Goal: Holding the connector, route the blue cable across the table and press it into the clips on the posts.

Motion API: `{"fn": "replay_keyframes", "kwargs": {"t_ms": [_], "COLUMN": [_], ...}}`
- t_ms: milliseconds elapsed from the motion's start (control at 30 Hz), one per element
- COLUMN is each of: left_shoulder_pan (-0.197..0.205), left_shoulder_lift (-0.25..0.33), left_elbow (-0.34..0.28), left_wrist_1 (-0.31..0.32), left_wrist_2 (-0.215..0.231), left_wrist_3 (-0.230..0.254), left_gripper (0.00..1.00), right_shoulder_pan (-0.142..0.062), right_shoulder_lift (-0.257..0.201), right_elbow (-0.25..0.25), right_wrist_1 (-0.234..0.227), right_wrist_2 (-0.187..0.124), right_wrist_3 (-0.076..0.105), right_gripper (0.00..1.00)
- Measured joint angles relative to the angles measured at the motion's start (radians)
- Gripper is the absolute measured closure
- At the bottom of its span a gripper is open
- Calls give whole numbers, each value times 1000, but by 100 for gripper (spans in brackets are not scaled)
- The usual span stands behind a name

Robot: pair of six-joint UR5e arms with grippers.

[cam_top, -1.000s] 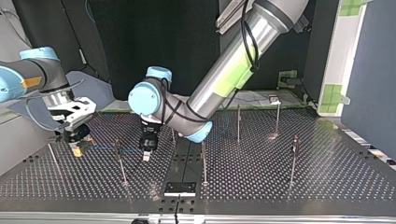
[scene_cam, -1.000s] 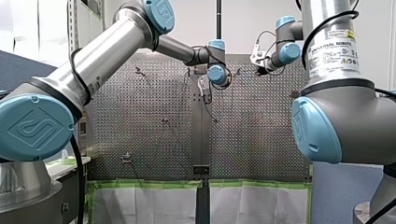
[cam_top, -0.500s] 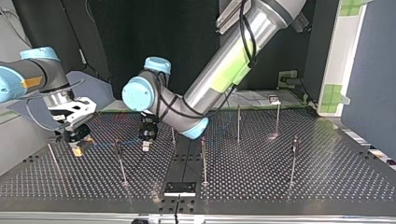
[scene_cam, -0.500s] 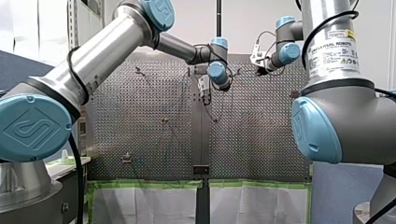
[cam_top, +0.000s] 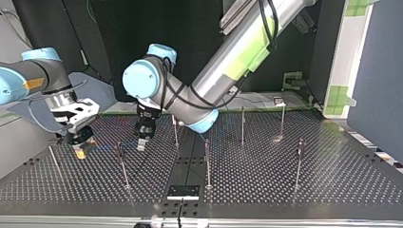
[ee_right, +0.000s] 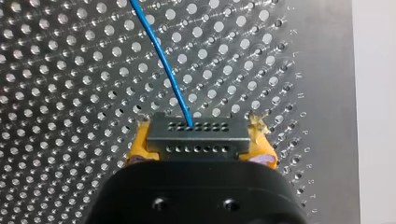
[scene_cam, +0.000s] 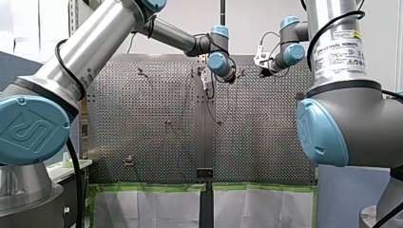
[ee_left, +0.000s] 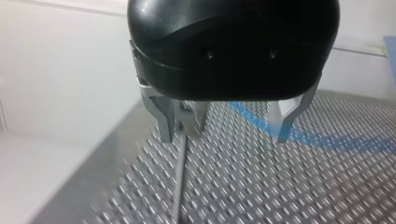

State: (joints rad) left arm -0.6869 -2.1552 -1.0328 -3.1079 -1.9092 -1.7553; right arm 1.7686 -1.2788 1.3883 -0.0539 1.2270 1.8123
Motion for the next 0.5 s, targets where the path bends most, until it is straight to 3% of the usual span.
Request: {"fn": "replay_keyframes", "kwargs": {"t_ms": [300, 500], "left_shoulder_pan": [-24, -25], "left_shoulder_lift": [82, 133], "left_elbow": [-83, -133], "left_wrist_1": [82, 123], "left_wrist_2": [1, -31], "left_wrist_3": [-4, -7], "left_gripper": [0, 0], "right_shoulder_pan": [5, 10], "right_shoulder_lift": [0, 0], "right_elbow": [0, 1], "right_wrist_1": [4, 6], "right_wrist_2": [1, 2], "right_wrist_3": [-3, -3], "right_gripper": [100, 100]}}
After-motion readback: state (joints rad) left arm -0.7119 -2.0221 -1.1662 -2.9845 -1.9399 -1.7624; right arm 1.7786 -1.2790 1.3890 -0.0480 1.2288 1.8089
